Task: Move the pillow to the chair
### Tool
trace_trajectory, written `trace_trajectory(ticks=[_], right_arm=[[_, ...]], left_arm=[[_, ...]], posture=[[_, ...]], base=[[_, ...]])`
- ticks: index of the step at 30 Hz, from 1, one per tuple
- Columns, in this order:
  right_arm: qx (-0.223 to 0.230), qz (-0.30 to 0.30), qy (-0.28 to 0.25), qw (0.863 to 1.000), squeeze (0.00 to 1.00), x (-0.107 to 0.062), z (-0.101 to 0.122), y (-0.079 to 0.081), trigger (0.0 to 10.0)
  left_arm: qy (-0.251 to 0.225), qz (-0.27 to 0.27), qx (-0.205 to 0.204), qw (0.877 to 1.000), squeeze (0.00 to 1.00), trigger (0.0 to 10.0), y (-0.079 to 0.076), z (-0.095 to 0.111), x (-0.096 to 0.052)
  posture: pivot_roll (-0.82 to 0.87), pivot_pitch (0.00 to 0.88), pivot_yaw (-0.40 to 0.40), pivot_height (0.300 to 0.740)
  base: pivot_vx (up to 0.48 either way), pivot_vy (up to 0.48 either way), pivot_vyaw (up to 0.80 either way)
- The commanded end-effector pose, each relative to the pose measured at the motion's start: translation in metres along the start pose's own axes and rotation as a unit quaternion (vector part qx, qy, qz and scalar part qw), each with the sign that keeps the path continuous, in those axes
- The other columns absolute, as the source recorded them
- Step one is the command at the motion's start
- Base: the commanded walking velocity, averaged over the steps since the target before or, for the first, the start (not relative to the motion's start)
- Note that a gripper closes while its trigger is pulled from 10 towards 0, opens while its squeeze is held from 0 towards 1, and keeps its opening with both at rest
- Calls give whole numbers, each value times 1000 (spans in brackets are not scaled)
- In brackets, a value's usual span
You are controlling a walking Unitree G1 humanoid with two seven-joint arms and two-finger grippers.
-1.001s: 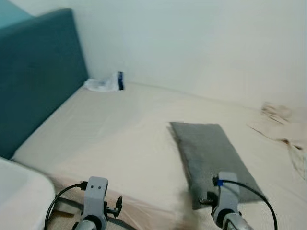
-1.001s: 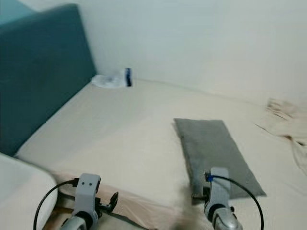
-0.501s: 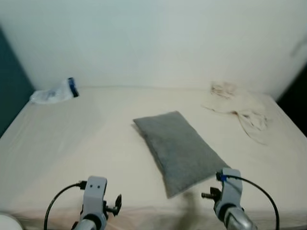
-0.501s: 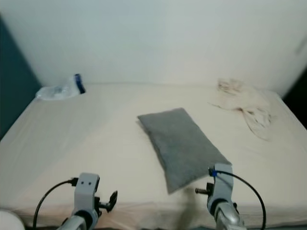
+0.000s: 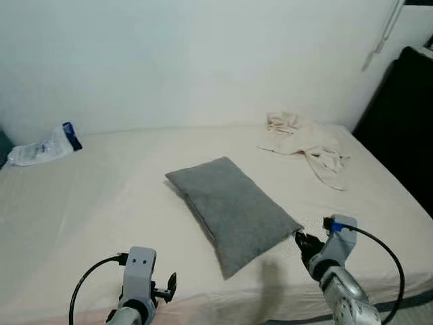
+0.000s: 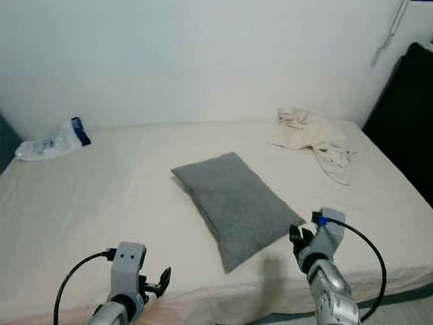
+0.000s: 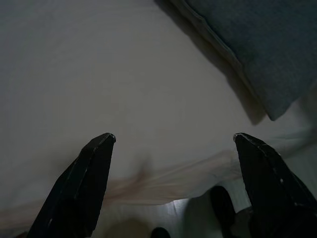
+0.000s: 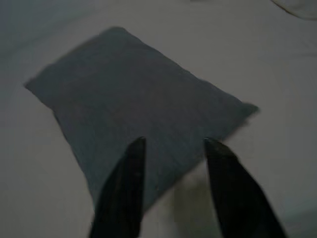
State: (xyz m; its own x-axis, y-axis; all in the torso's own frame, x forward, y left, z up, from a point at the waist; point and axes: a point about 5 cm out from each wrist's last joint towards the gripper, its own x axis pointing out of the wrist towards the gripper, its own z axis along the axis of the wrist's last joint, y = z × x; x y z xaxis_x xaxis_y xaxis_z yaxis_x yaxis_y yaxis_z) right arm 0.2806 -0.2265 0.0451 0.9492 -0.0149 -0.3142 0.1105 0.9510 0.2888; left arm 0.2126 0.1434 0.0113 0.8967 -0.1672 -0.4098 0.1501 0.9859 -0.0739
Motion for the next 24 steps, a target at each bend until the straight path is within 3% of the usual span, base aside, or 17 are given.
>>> trace_trajectory(ticks=[1, 6, 12, 16, 24], right_arm=[[10, -3, 4, 1000, 1000, 0, -5, -3, 10000], [23, 2, 19, 1000, 1000, 4, -13, 1, 10000], [69, 9, 40, 997, 1000, 8, -21, 5, 10000], [97, 14, 35, 995, 1000, 11, -17, 3, 10000], [102, 11, 27, 994, 1000, 16, -5, 0, 10000]], left_arm=[[5, 2, 5, 1000, 0, 10000, 0, -3, 0], [3, 4, 5, 1000, 0, 10000, -1, -2, 2], [-1, 7, 6, 1000, 0, 10000, 0, 0, 3], [-2, 8, 5, 1000, 0, 10000, 1, 2, 3], [-18, 32, -5, 999, 0, 10000, 12, 12, 10]], posture=[[-33, 59, 8, 740], [-31, 64, 9, 740], [-32, 70, 9, 740], [-30, 71, 10, 740], [-30, 71, 12, 740]], base=[[0, 0, 0], [0, 0, 0], [0, 0, 0], [0, 0, 0], [0, 0, 0]])
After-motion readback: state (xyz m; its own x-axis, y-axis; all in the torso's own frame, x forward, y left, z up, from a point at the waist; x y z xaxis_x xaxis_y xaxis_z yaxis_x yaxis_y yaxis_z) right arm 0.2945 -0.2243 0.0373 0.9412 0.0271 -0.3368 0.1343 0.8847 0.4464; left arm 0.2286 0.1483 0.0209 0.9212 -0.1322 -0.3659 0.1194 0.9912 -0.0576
